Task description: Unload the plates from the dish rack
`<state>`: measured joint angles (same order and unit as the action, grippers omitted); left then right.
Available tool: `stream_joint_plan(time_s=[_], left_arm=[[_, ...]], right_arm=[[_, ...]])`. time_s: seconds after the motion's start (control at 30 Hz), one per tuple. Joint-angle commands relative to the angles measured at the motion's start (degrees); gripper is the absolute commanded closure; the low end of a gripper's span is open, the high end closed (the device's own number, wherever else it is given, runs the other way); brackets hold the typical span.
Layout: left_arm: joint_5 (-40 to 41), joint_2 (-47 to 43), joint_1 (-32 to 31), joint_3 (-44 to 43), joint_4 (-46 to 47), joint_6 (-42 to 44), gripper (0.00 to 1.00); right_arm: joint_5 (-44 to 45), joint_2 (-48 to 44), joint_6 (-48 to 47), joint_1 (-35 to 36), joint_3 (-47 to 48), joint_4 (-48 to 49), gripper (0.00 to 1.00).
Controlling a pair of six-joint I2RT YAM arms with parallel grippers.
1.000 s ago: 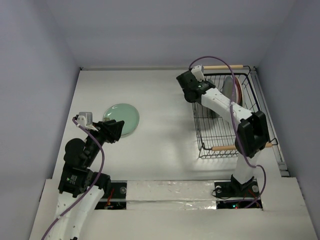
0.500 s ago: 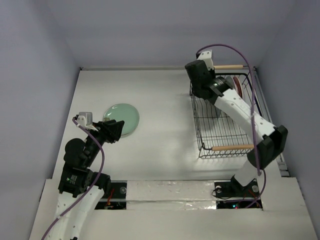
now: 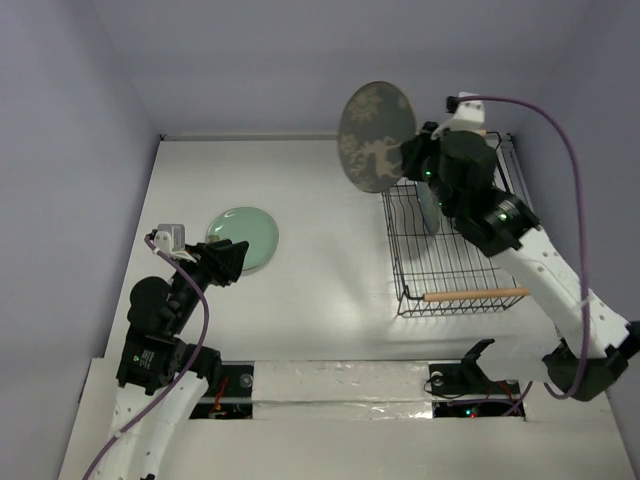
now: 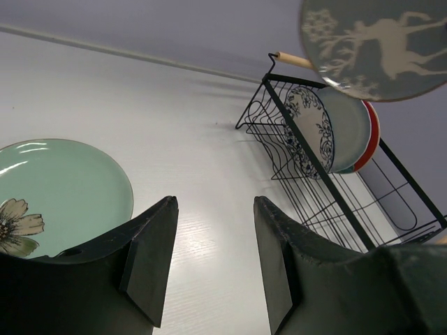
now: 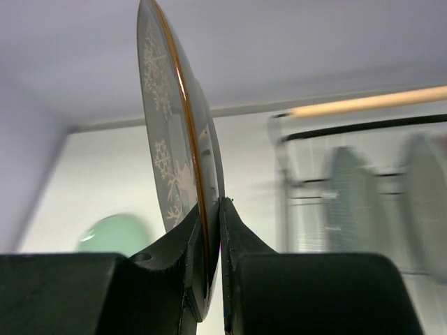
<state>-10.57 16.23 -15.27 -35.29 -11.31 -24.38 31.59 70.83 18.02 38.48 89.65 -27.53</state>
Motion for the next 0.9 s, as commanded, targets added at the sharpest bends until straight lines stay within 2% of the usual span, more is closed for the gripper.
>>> stream_joint_plan(time_s=[0.0, 0.17, 0.3, 0.47, 0.7, 0.87], left_arm=[[-0.42, -0.32, 0.33, -0.04, 3.4, -0.32, 0.55], [-0.33, -0.32, 0.33, 0.04, 3.31, -0.32, 0.55], [-0.51, -0.14, 0.33, 0.04, 3.49, -0.23, 0.55], [-0.51, -0.5, 0.33, 0.04, 3.49, -0.23, 0.55], [-0.77, -0.76, 0.33, 0.04, 3.49, -0.23, 0.55], [-0.77, -1.02, 0.33, 0.04, 3.58, -0.32, 0.55]], right_arm=[[-18.74, 7.19, 11.67, 1.51, -5.25, 18.11, 1.0], [-23.15, 14.33, 19.23, 2.57, -9.3, 29.96, 1.0], [-33.16, 21.44, 27.93, 3.27, -9.84, 37.97, 1.0], [-37.3, 31.1, 38.81, 5.2, -10.37, 49.9, 1.0], [-38.27, 43.23, 46.56, 6.96, -7.3, 52.31, 1.0], [-40.38, 48.0, 51.4, 8.1, -6.42, 55.99, 1.0]])
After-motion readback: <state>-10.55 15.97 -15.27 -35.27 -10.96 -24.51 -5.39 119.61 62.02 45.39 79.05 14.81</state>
